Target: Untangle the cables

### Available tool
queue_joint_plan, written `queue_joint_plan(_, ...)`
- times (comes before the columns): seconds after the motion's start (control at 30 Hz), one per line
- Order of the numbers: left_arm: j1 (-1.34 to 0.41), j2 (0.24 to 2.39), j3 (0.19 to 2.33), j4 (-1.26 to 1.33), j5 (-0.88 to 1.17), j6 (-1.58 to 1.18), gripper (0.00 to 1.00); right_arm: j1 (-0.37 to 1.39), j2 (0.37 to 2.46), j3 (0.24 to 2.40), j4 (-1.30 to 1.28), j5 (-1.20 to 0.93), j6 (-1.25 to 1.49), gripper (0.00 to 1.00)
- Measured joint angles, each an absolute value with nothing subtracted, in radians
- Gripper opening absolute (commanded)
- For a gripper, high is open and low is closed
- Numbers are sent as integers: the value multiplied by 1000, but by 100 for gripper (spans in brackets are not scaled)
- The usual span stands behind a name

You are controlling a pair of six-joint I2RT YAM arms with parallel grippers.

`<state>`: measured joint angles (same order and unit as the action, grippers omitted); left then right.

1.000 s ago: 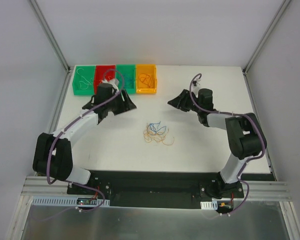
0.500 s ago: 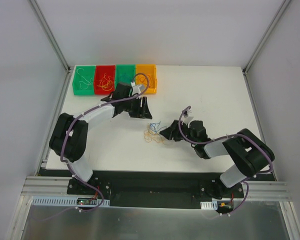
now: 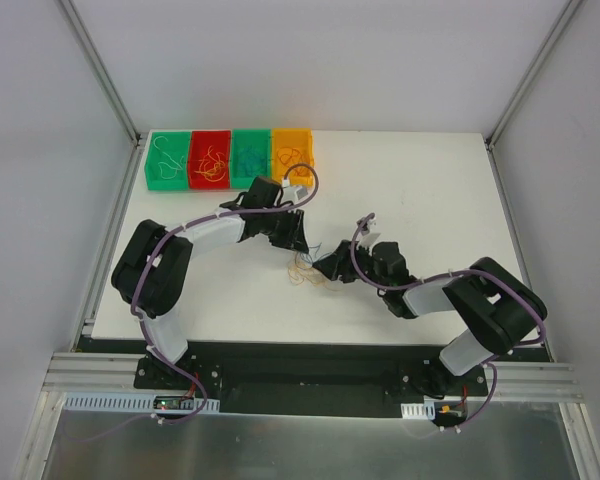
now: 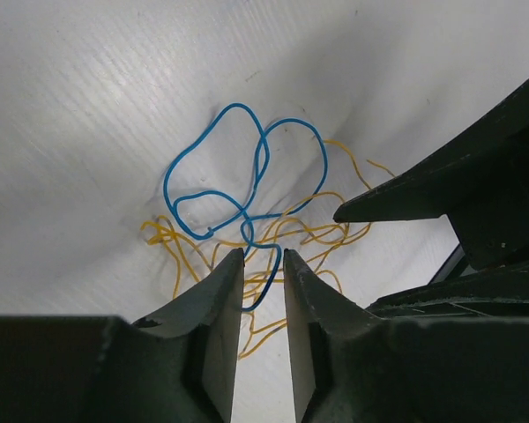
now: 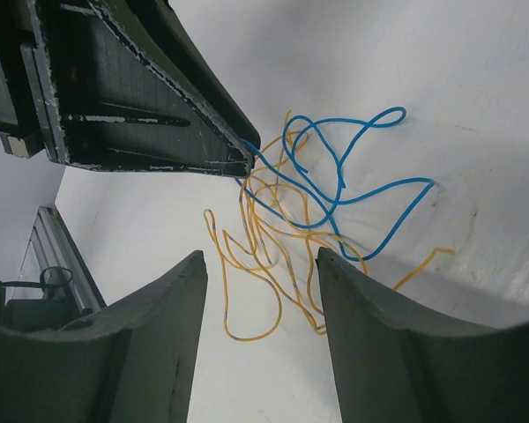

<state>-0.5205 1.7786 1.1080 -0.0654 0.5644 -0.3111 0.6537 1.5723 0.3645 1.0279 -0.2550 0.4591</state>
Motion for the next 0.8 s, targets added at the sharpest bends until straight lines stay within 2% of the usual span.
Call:
queue_joint_plan(0.13,-520,1779,1101,-66,548,-289,1,682,1572,412,944,-234,425,52)
queue_joint_plan(0.33,-519,1770,1100,-74,535,-268,0,760,1572,524,775,-149,353,49)
queue_joint_plan(0.4,-519,1735,1091,-86,523,-268,0,781,1576,560,717,-115,333,45)
queue_joint_plan(0.47,-517,1653,1067,-96,509,-273,0,796,1588,591,672,-87,321,35)
queue_joint_plan(0.53,-517,1521,1035,-104,487,-287,0,799,1603,612,634,-60,312,18)
queue_joint_plan(0.6,-516,1340,1005,-111,459,-308,0,799,1617,627,594,-25,308,7)
queue_joint_plan(0.8,-516,829,1036,-141,301,-329,0,778,1633,643,509,67,326,1)
